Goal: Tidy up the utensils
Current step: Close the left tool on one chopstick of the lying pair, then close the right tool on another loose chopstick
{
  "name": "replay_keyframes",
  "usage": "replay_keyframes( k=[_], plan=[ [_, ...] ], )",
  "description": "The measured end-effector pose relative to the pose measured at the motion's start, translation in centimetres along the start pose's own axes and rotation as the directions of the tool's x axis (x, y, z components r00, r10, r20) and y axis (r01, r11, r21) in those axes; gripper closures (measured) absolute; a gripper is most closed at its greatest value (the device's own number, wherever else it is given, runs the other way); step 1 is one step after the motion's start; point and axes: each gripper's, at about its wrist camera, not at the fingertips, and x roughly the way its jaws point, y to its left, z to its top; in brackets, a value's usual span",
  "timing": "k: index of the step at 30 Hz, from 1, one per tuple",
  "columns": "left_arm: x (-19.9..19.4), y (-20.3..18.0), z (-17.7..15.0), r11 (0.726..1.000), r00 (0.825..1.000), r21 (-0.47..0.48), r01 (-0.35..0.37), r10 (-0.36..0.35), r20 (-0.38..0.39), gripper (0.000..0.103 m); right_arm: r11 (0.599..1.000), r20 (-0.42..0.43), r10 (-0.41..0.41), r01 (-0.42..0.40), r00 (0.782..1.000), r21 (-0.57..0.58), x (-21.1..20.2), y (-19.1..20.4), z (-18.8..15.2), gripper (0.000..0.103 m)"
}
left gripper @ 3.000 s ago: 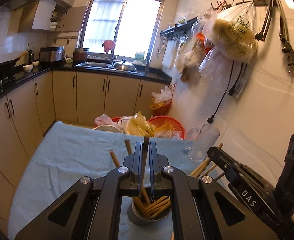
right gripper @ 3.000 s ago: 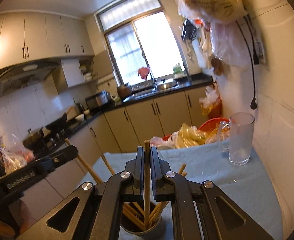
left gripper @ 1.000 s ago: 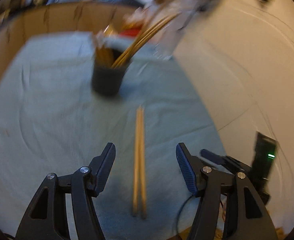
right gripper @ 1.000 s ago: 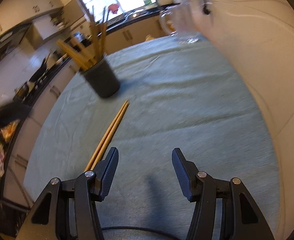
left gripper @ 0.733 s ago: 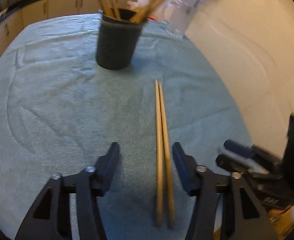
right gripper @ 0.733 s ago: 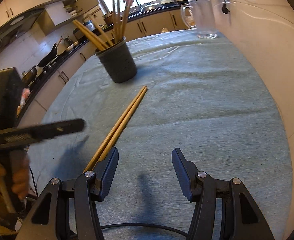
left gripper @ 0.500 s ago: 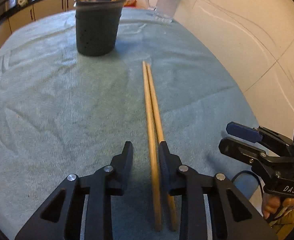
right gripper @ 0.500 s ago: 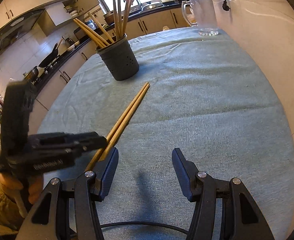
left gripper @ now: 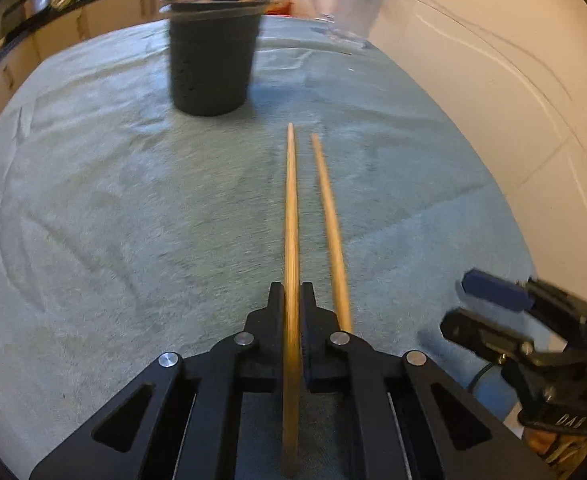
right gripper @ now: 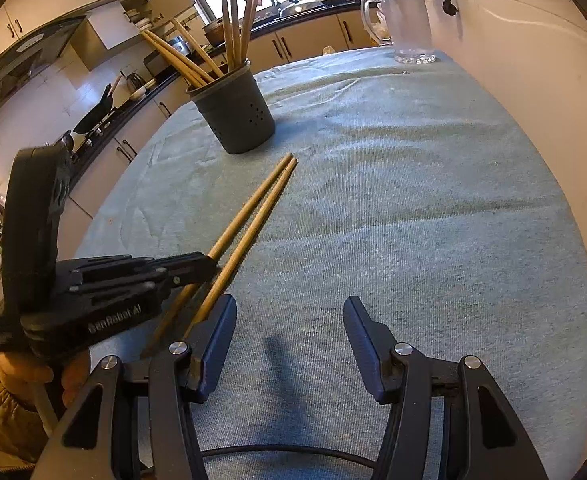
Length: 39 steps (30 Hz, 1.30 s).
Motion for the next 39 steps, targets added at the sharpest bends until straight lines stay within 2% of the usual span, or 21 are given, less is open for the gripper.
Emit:
replay_keyframes(
  k=[6, 9, 11, 15, 17, 19, 20, 22, 25, 27, 29, 31, 35, 39],
  plan=[
    [-1.8, 3.8, -1.6, 0.982, 1.0, -0.187, 0.01, -0.011, -0.001, 0.096, 0.998, -0.031, 0.004, -0.006, 1.0, -0.059, 1.1, 1.5, 0.5, 0.043],
    [-2.3, 5.5, -3.0, 0.95, 0.997, -0.302, 0.081, -0.08, 0.014, 0.096, 0.996, -0.051, 0.015, -0.019, 0.999, -0.085, 2.3, 2.5, 1.2, 0.043],
    [-2.6, 6.0, -3.6, 0.937, 0.995, -0.334, 0.104, -0.101, 0.025, 0.096, 0.995, -0.057, 0.016, -0.022, 0.998, -0.101, 3.0, 3.1, 1.6, 0.043],
    [-3.0, 5.6, -4.3, 0.941, 0.996, -0.326, 0.093, -0.083, 0.042, 0.096, 0.986, -0.094, 0.0, -0.015, 0.996, -0.163, 5.4, 5.3, 2.2, 0.044],
    [-3.1, 5.5, -4.6, 0.941, 0.996, -0.326, 0.09, -0.079, 0.05, 0.096, 0.977, -0.103, -0.043, 0.02, 0.994, -0.214, 6.1, 6.3, 2.0, 0.049],
    [-3.3, 5.4, -4.9, 0.94, 0.995, -0.327, 0.093, -0.08, 0.053, 0.096, 0.959, -0.087, -0.107, 0.08, 0.99, -0.273, 6.3, 7.1, 1.8, 0.069],
    [-3.3, 5.4, -4.9, 0.941, 0.995, -0.325, 0.095, -0.082, 0.053, 0.096, 0.948, -0.08, -0.139, 0.109, 0.987, -0.3, 6.3, 7.3, 1.6, 0.072],
    [-3.5, 5.6, -5.1, 0.942, 0.995, -0.321, 0.1, -0.087, 0.053, 0.096, 0.946, -0.09, -0.138, 0.104, 0.986, -0.306, 6.1, 6.9, 1.7, 0.078],
    [-3.4, 5.5, -5.0, 0.947, 0.994, -0.303, 0.111, -0.104, 0.039, 0.094, 0.94, -0.101, -0.173, 0.134, 0.98, -0.313, 5.3, 5.6, 1.6, 0.078],
    [-3.7, 5.7, -4.8, 0.942, 0.99, -0.306, 0.141, -0.137, 0.035, 0.083, 0.946, -0.117, -0.167, 0.126, 0.979, -0.3, 4.6, 4.3, 1.6, 0.077],
    [-4.0, 5.8, -4.3, 0.938, 0.989, -0.315, 0.148, -0.141, 0.047, 0.08, 0.957, -0.138, -0.146, 0.105, 0.98, -0.27, 4.0, 3.4, 1.8, 0.073],
    [-4.3, 6.2, -3.7, 0.938, 0.991, -0.319, 0.134, -0.123, 0.055, 0.079, 0.969, -0.147, -0.135, 0.1, 0.98, -0.226, 3.7, 2.2, 2.2, 0.069],
    [-3.8, 6.7, -1.5, 0.945, 0.997, -0.318, 0.081, -0.073, 0.037, 0.072, 0.978, -0.152, -0.138, 0.11, 0.979, -0.178, 4.1, 1.1, 3.5, 0.069],
    [-1.7, 7.3, 1.3, 0.951, 0.999, -0.306, 0.032, -0.034, 0.0, 0.072, 0.984, -0.166, -0.15, 0.131, 0.975, -0.118, 5.4, -0.3, 5.5, 0.069]
  ],
)
